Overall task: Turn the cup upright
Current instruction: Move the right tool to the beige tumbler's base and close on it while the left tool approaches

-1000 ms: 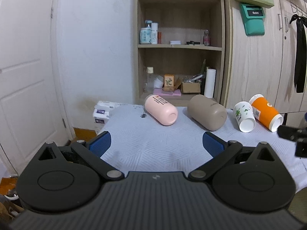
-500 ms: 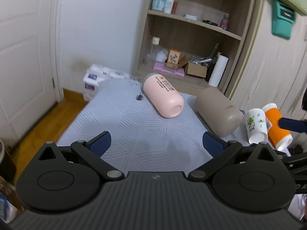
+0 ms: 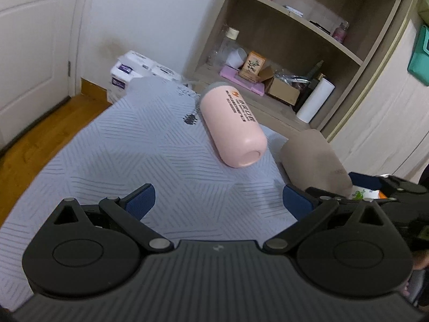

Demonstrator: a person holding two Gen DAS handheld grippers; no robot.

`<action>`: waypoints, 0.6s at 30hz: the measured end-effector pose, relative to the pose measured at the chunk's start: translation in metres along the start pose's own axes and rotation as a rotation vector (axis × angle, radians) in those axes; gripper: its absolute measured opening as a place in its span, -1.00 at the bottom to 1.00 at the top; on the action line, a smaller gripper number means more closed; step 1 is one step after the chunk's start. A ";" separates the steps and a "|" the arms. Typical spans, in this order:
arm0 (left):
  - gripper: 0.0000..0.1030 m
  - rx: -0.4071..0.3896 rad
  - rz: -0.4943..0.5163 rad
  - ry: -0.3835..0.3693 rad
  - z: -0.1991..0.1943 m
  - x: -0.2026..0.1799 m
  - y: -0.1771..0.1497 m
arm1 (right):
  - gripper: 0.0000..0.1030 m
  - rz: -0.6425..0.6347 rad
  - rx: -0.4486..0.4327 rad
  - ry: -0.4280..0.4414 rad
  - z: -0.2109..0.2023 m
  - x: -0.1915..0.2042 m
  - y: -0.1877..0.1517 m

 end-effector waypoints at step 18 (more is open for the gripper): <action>0.97 0.096 -0.077 -0.150 -0.003 -0.024 -0.022 | 0.60 0.173 0.097 0.110 -0.023 0.013 -0.033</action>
Point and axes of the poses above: each gripper's, at about its wrist camera, not at the fingertips, and z roughly the way its jaws point, x to its left, y to its top, the point moved 10 cm from there along z, roughly the way its jaws point, and after that the axes turned 3 degrees about x, right-handed, at the moved point
